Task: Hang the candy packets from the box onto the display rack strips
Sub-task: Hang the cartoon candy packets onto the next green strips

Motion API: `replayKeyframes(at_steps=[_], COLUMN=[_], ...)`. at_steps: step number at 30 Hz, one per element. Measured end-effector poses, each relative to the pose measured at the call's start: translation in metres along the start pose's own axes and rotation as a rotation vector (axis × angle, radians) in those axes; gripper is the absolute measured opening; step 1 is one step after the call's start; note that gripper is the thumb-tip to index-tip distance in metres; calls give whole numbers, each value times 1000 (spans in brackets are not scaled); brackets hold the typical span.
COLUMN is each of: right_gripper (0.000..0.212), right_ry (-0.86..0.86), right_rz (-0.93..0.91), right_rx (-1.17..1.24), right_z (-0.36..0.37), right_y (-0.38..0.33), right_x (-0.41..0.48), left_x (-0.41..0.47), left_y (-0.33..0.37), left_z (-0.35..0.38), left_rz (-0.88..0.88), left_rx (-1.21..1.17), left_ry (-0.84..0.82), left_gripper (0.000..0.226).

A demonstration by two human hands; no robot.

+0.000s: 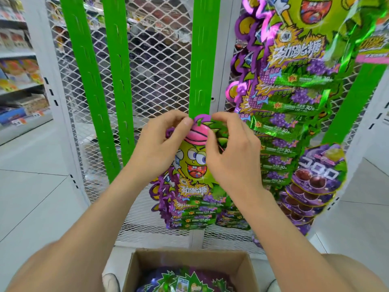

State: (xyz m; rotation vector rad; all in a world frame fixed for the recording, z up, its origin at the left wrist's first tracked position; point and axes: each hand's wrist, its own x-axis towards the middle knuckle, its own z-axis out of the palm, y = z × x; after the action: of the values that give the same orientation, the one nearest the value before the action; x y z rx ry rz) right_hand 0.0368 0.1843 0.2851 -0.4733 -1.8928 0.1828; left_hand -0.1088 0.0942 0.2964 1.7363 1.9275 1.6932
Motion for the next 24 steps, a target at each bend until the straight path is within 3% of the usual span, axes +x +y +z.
replayKeyframes(at_steps=[2, 7, 12, 14, 16, 18, 21, 22, 24], right_gripper=[25, 31, 32, 22, 15, 13, 23, 24, 27], right_ry=[31, -29, 1, -145, -506, -970, -1507, -1627, -1725], right_rz=[-58, -11, -127, -142, 14, 197, 185, 210, 328], right_rx=[24, -15, -143, -85, -18, -70, -248, -293, -336], right_z=[-1, 5, -6, -14, -16, -10, 6, 11, 23], right_y=[1, 14, 16, 14, 18, 34, 61, 68, 84], right_x=[0, -2, -32, -59, -89, -125, -181, -199, -238], left_x=[-3, -5, -30, -48, -68, -90, -123, -134, -157], left_y=[-4, -13, -19, -21, -24, -31, -46, -52, -72], left_z=[1, -2, 12, 19, 31, 43, 61, 67, 80], left_rz=[22, -75, 39, 149, 248, 273, 76, 20, -21], left_rx=[30, 48, 433, 706, 812, 767, 557, 574, 607], left_ry=[59, 21, 187, 274, 238, -16, -726, -910, -1116], left_gripper=[10, 14, 58, 60, 44, 29, 18, 18, 18])
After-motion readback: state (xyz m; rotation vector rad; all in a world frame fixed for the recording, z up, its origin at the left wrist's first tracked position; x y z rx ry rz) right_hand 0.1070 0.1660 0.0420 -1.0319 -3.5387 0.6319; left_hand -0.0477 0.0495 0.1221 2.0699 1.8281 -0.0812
